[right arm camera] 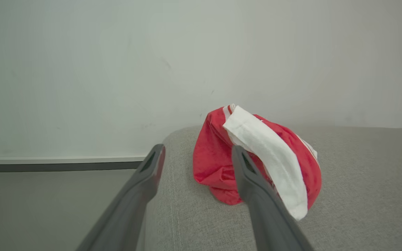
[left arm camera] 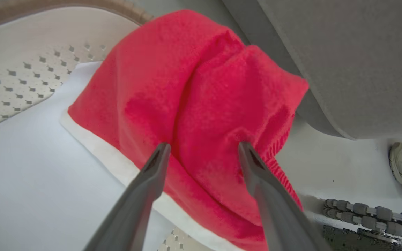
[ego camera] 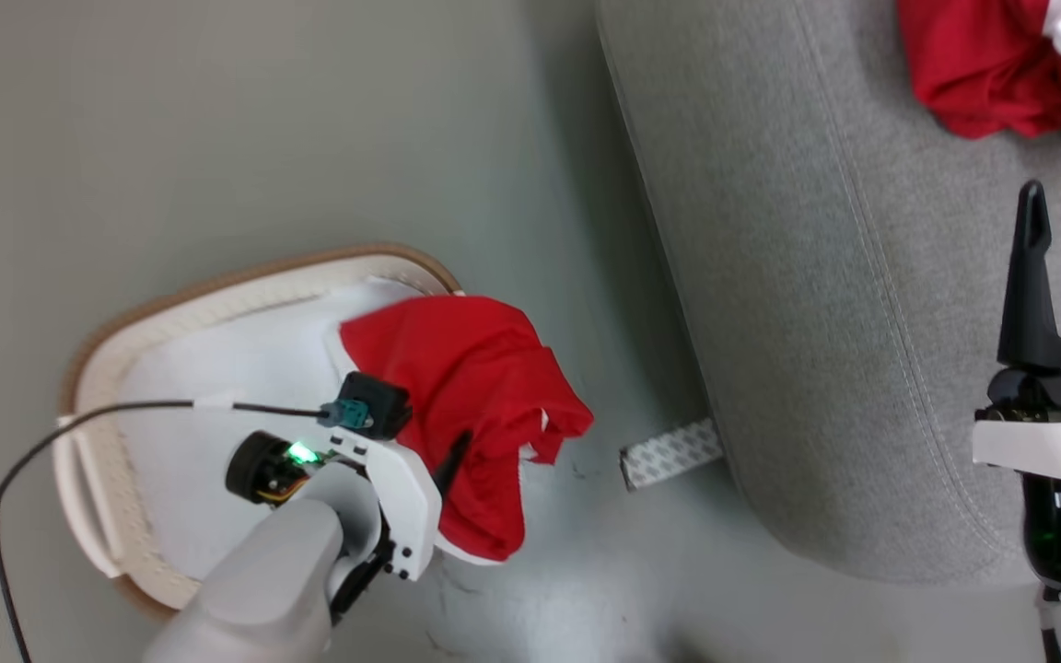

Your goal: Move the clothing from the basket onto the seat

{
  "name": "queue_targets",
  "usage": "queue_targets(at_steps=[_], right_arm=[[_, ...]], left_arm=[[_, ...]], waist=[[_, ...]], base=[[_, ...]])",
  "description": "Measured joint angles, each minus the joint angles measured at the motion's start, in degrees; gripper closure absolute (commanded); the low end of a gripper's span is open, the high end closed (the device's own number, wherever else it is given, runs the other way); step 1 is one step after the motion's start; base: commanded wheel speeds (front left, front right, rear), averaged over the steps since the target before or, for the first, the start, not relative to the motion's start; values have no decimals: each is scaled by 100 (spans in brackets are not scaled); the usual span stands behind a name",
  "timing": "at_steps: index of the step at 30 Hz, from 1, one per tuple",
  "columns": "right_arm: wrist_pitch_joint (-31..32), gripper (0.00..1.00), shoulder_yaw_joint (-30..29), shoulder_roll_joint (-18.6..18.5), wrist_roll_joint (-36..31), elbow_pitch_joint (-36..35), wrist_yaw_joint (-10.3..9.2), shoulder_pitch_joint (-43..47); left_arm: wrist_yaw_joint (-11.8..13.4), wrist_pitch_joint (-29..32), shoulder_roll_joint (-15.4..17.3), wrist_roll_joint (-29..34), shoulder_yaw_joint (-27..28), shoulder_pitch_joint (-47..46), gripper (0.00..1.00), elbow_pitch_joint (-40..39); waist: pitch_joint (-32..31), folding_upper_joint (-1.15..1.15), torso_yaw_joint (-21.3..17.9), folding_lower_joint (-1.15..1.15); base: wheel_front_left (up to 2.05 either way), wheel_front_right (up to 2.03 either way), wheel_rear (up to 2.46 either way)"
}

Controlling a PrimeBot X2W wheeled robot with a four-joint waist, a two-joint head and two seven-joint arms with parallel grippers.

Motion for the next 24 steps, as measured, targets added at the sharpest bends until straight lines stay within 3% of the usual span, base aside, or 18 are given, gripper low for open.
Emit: queue_targets(at_steps=[15, 16, 17, 19, 20, 24], right_arm=[[0, 0, 226, 302, 20, -59, 0, -231], [0, 0, 233, 309, 20, -58, 0, -241], [0, 0, 243, 316, 20, -58, 0, -248], [0, 0, 252, 324, 20, -59, 0, -260], [0, 0, 254, 326, 19, -59, 0, -263], [0, 0, 249, 339, -20, -71, 0, -273]], left_arm=[[2, 1148, 799, -1402, -1874, -751, 2, -162], [2, 1202, 828, -1475, -1958, -790, 18, -163], [2, 1238, 848, -1567, -2039, -815, 44, -174], [1, 1239, 880, -1701, -2191, -898, 85, -200], [1, 1232, 895, -1752, -2248, -944, 100, -205], [1, 1089, 947, -1938, -2484, -1060, 100, -218]], waist=[[792, 0, -501, 0], [810, 0, -519, 0], [825, 0, -533, 0], [848, 0, -546, 0], [853, 0, -545, 0], [842, 0, -525, -1]], base=[[0, 0, 0], [0, 0, 0], [0, 0, 0], [0, 0, 0], [0, 0, 0], [0, 0, 0]])
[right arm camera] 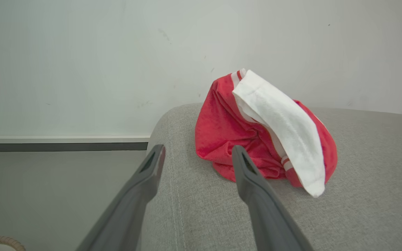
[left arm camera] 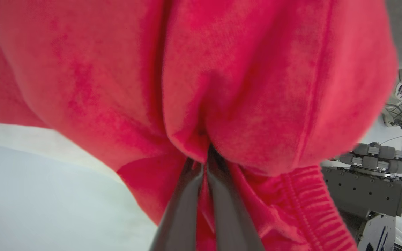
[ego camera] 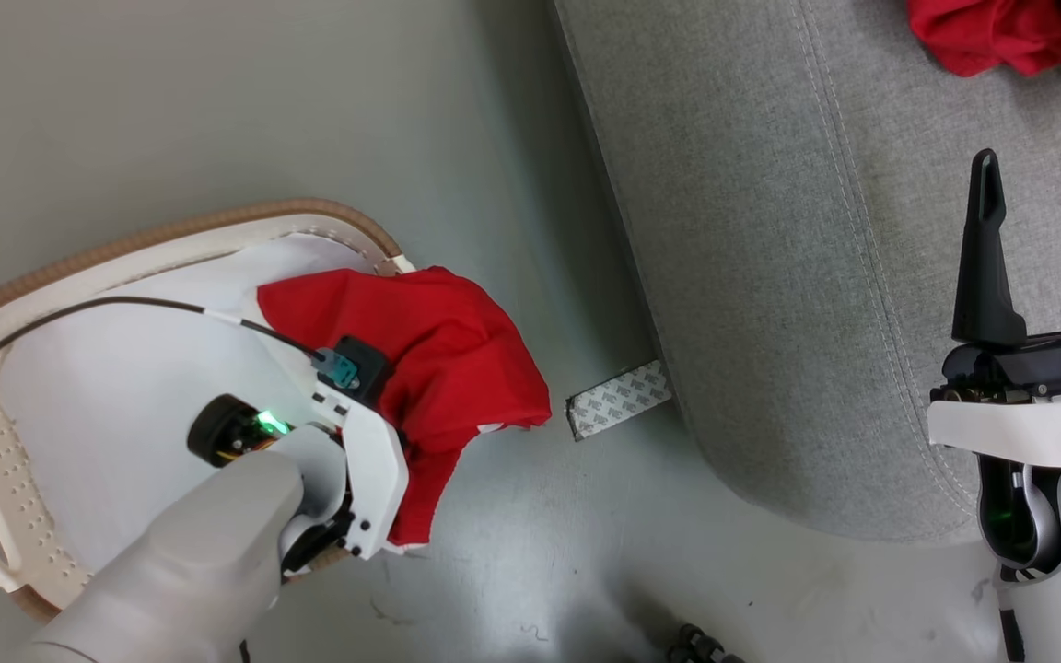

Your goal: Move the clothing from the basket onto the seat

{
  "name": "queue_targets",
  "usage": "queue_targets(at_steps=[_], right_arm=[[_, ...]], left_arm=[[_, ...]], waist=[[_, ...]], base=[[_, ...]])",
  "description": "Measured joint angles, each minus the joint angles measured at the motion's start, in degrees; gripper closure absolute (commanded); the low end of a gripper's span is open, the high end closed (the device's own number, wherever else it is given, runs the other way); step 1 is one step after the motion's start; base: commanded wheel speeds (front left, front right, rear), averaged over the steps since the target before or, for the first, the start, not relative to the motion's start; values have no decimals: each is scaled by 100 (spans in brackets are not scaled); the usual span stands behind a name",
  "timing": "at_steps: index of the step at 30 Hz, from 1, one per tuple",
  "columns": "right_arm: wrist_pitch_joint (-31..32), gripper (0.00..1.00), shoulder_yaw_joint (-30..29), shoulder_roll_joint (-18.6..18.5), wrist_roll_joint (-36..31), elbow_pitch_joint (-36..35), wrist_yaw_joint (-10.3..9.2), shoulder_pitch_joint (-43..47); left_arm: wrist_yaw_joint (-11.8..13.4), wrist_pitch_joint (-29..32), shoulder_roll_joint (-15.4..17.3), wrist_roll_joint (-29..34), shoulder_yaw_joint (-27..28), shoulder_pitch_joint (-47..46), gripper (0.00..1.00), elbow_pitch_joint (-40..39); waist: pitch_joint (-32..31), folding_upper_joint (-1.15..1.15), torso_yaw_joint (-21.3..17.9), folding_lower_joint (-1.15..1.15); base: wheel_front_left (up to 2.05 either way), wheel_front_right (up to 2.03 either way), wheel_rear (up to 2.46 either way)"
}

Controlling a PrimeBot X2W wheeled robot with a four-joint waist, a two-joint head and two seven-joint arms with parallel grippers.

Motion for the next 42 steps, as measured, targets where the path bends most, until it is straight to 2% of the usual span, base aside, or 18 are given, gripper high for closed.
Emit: queue_targets(at_steps=[8, 15, 34, 42], right_arm=[[0, 0, -46, 5, -71, 4, 0, -1], [0, 0, -103, -43, -216, 22, 0, 51], [0, 0, 22, -545, -200, 320, 0, 659], [0, 0, 67, -660, -126, 424, 0, 1094]], left_arm=[[0, -288, -49, -335, -335, -69, 100, 119], [0, -765, -274, -561, -483, -29, 100, 216], [0, -2162, -892, -1262, -619, 485, 100, 116], [0, -2436, -954, -1285, -485, 557, 100, -104]], waist=[[-147, 0, 100, 0], [-548, 0, 229, 0], [-2430, 0, 923, -1], [-3329, 0, 1333, -1]], base=[[0, 0, 0], [0, 0, 0], [0, 0, 0], [0, 0, 0]])
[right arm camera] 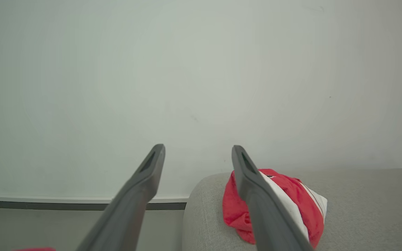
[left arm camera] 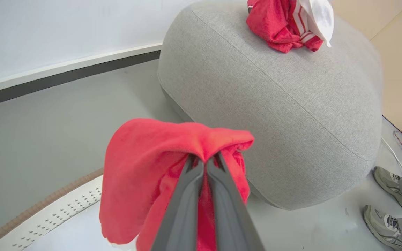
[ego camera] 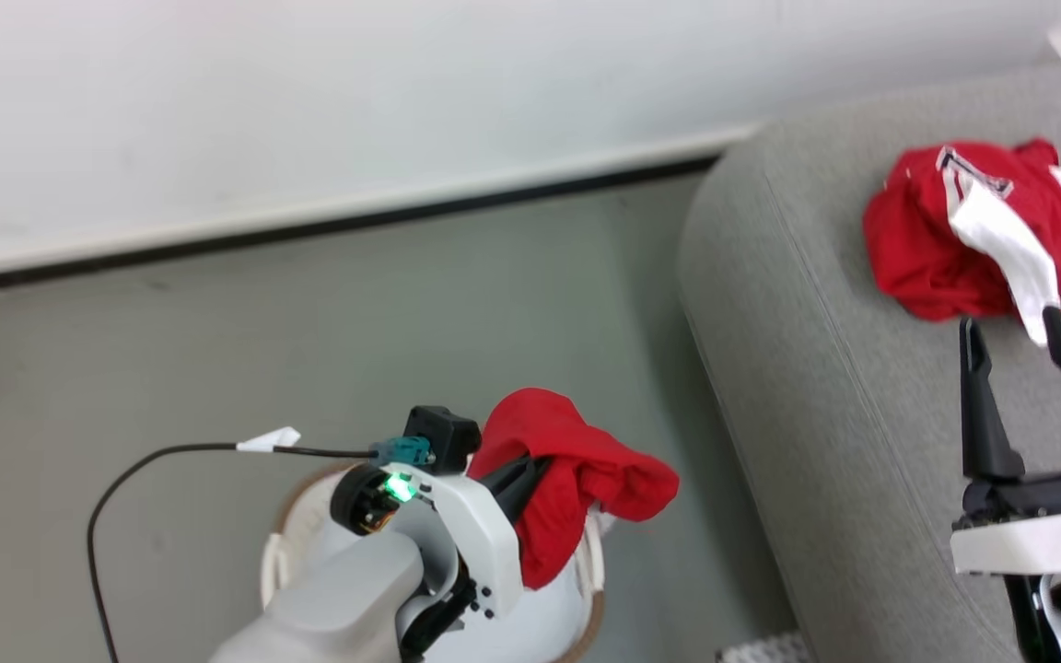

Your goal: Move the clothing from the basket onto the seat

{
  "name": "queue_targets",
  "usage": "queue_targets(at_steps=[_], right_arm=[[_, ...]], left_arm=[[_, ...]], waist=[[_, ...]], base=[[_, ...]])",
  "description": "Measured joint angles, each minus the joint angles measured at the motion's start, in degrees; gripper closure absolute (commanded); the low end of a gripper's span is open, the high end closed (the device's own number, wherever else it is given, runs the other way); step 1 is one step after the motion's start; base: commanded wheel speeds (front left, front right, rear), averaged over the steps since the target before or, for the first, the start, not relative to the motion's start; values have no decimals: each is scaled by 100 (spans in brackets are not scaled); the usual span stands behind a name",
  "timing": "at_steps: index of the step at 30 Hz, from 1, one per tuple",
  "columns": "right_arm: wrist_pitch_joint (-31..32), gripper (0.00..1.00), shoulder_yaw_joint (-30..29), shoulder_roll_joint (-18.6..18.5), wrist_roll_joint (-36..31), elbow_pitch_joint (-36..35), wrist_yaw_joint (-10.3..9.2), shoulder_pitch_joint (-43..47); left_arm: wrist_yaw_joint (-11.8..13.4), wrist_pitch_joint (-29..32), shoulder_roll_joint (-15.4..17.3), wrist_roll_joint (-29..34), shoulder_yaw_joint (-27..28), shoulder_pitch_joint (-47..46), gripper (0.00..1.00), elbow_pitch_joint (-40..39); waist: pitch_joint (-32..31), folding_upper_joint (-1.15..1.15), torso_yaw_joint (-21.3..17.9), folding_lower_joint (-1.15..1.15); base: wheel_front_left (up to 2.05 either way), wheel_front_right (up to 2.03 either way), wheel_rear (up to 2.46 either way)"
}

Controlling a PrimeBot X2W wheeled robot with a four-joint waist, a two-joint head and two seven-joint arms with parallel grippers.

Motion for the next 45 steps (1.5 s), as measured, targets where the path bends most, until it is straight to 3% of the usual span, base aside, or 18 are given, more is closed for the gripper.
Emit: queue_targets(at_steps=[6, 13, 22, 32, 45], right_arm=[[-1, 0, 103, 62, 59, 29, 0, 237], [-1, 0, 294, 258, 157, 48, 0, 363], [-1, 0, 972, 458, 193, 256, 0, 465], [-1, 0, 1444, 519, 232, 413, 0, 546], [-1, 0, 1716, 401, 244, 532, 0, 541]], left_arm=[[181, -33, 112, 356, 583, 0, 100, -530], [537, -34, 520, 954, 1411, 121, 100, -1583], [931, -38, 818, 1621, 2176, 427, 100, -2850], [1188, -38, 966, 1915, 2451, 714, 100, -3663], [1230, -38, 987, 1916, 2440, 1017, 100, -3793]], waist=[[-514, 0, 326, -1], [-798, 0, 606, -1], [-1014, 0, 734, 0], [-1199, 0, 823, 0], [-1216, 0, 945, 0]], base=[[0, 0, 0], [0, 0, 0], [0, 0, 0], [0, 0, 0], [0, 0, 0]])
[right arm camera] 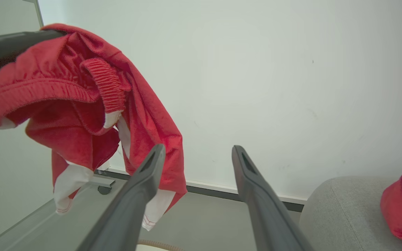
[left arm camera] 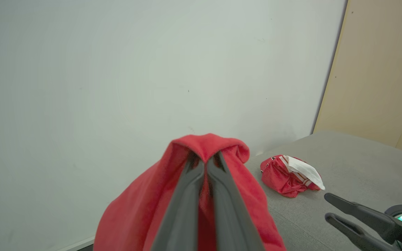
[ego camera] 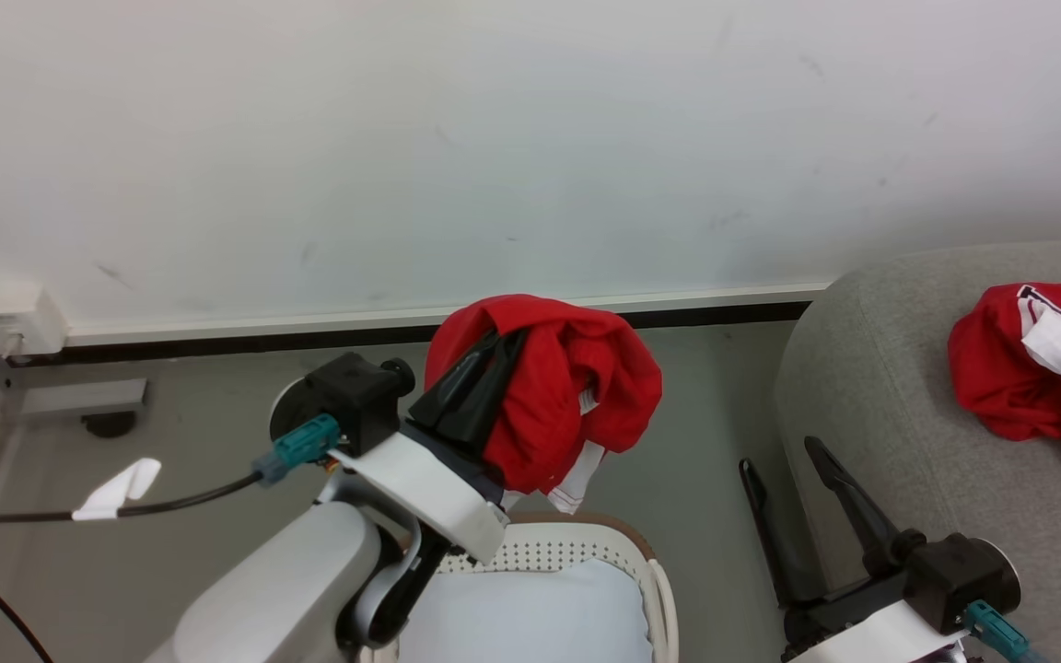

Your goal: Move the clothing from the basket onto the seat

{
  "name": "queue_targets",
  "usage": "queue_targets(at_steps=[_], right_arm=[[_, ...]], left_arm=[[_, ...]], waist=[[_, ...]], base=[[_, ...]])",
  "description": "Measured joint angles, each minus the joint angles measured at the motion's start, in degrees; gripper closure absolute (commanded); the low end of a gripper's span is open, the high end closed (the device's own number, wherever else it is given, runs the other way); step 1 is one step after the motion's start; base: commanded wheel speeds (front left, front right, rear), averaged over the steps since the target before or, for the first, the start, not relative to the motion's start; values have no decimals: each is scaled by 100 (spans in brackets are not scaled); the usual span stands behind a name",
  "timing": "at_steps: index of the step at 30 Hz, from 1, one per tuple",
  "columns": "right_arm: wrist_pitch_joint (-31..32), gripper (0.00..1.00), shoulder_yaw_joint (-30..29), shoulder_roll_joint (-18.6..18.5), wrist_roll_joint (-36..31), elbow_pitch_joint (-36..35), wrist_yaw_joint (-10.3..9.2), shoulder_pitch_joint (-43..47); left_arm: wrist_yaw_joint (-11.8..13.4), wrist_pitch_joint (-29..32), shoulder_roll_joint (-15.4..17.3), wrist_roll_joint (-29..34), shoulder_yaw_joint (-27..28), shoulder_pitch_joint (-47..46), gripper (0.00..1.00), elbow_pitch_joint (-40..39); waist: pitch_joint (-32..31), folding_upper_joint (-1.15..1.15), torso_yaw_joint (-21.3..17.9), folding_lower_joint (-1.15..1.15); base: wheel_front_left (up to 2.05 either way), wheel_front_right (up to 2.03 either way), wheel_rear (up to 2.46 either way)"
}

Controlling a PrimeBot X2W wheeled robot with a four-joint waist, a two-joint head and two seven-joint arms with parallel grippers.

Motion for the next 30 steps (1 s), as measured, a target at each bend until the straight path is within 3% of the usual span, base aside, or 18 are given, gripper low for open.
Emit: queue_targets(at_steps=[12, 30], right_arm=[[0, 0, 517, -318, 41, 325, 0, -357], [-1, 0, 2576, -1132, 781, 1623, 0, -1740]], left_arm=[[-86, 0, -167, 102, -93, 161, 100, 19], [-439, 0, -719, 264, -627, 390, 100, 359]], waist=[[67, 0, 257, 0], [-75, 0, 938, 1]], base=[[0, 0, 0], [0, 0, 0]])
